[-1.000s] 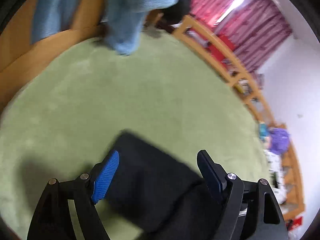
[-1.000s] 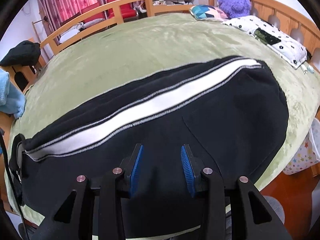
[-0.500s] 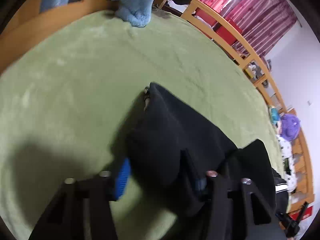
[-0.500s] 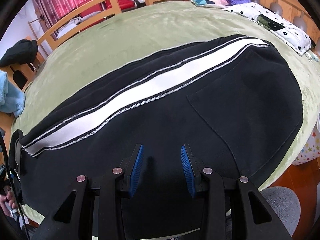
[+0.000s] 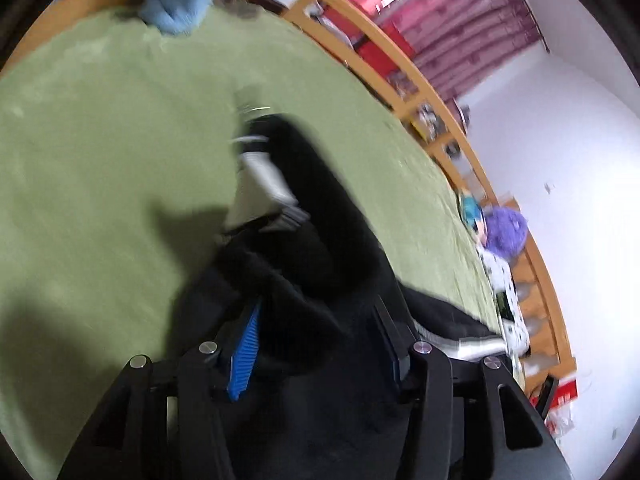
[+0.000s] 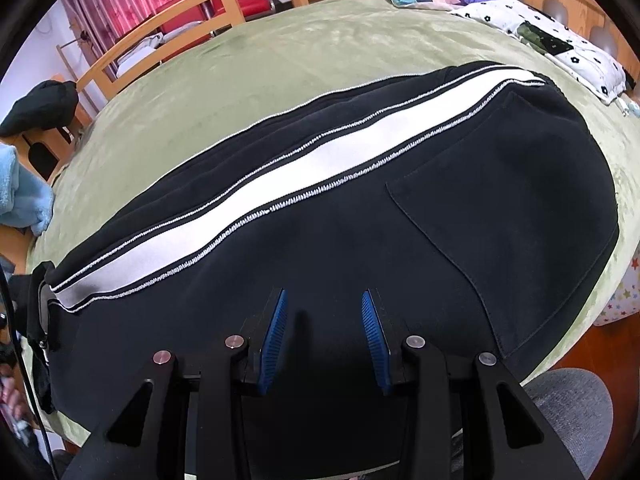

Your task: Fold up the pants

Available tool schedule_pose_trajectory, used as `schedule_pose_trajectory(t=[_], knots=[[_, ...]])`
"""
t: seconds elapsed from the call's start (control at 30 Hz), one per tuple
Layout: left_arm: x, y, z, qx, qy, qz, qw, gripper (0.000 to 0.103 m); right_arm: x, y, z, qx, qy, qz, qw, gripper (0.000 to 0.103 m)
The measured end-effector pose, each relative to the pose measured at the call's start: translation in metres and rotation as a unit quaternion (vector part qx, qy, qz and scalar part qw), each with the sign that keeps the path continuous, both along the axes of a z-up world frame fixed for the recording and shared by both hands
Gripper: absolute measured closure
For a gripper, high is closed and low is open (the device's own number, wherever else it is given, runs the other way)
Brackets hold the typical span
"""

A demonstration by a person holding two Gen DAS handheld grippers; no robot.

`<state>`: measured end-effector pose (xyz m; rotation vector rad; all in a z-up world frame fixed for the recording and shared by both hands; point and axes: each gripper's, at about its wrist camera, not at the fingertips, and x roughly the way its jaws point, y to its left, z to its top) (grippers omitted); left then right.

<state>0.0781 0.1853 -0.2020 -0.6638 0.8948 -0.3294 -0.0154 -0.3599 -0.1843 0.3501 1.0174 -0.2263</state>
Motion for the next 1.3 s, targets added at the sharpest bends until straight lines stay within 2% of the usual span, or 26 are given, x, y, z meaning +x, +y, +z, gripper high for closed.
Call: schedule_pose_trajectory(t=[0.03, 0.17, 0.2, 0.27, 0.33, 0.37, 0.53, 0.63, 0.67, 0.7, 0.77, 0.83, 0.87, 0.9, 0.93, 0.97, 1.03, 1.17, 1.2, 1.3], knots=[[-0.001, -0.009, -0.002, 0.007, 0.001, -0.012, 0.9999, 0.056, 0.0, 0.002, 0.001, 0.002, -0.001, 0.002, 1.0, 0.064], [-0.01, -0.041, 0.001, 0.105, -0.013, -0.042, 0.9935, 0.055, 0.003, 0.021, 0.014, -0.021, -0.018, 0.04, 0.999, 0.064], [-0.011, -0.04, 0.004, 0.105, -0.014, -0.047, 0.9932, 0.054, 0.005, 0.031, 0.02, -0.036, -0.023, 0.06, 0.997, 0.064], [-0.016, -0.029, 0.01, 0.077, -0.019, -0.047, 0.9958, 0.043, 0.008, 0.048, 0.027, -0.059, -0.03, 0.09, 0.994, 0.062], [-0.022, -0.014, 0.019, 0.049, -0.028, -0.03, 0.9979, 0.038, 0.01, 0.063, 0.03, -0.077, -0.035, 0.11, 0.99, 0.059], [-0.025, -0.007, 0.022, 0.053, -0.032, -0.02, 0.9979, 0.037, 0.012, 0.066, 0.029, -0.078, -0.034, 0.114, 0.99, 0.059], [-0.032, 0.022, 0.037, 0.11, -0.067, 0.036, 0.991, 0.036, 0.019, 0.076, 0.016, -0.053, -0.019, 0.117, 0.992, 0.059], [-0.019, 0.038, 0.03, 0.169, -0.053, 0.08, 0.981, 0.036, 0.017, 0.077, 0.009, -0.048, -0.012, 0.117, 0.992, 0.059], [-0.011, 0.043, 0.023, 0.168, -0.041, 0.081, 0.9815, 0.043, 0.017, 0.076, 0.008, -0.048, -0.012, 0.118, 0.992, 0.059], [-0.004, 0.046, 0.016, 0.15, -0.03, 0.074, 0.9854, 0.049, 0.016, 0.077, 0.007, -0.047, -0.01, 0.119, 0.992, 0.059], [0.007, 0.046, 0.005, 0.148, -0.015, 0.076, 0.9859, 0.052, 0.016, 0.075, 0.005, -0.047, -0.007, 0.118, 0.992, 0.059], [0.011, 0.04, -0.002, 0.17, -0.02, 0.061, 0.9834, 0.053, 0.016, 0.077, 0.004, -0.048, -0.005, 0.117, 0.992, 0.059], [0.013, 0.036, -0.003, 0.193, -0.021, 0.056, 0.9794, 0.057, 0.016, 0.077, 0.004, -0.049, -0.004, 0.116, 0.992, 0.059], [0.015, 0.03, -0.005, 0.212, -0.02, 0.054, 0.9755, 0.067, 0.017, 0.077, 0.004, -0.05, -0.003, 0.115, 0.992, 0.059], [0.014, 0.03, -0.005, 0.219, -0.014, 0.055, 0.974, 0.086, 0.018, 0.077, 0.004, -0.051, -0.002, 0.114, 0.992, 0.059], [0.014, 0.032, -0.004, 0.213, -0.002, 0.055, 0.9756, 0.088, 0.017, 0.077, 0.003, -0.054, 0.0, 0.112, 0.992, 0.059], [0.011, 0.044, 0.008, 0.166, 0.007, 0.061, 0.9843, 0.089, 0.017, 0.077, 0.002, -0.054, 0.004, 0.11, 0.993, 0.059], [-0.015, 0.063, 0.048, 0.093, -0.031, 0.08, 0.9919, 0.089, 0.017, 0.075, 0.001, -0.053, 0.004, 0.11, 0.993, 0.059], [-0.024, 0.064, 0.06, 0.082, -0.041, 0.081, 0.9925, 0.089, 0.018, 0.075, 0.001, -0.055, 0.003, 0.111, 0.992, 0.059], [-0.043, 0.063, 0.078, 0.1, -0.057, 0.092, 0.9891, 0.089, 0.018, 0.072, 0.003, -0.061, -0.002, 0.111, 0.992, 0.059]])
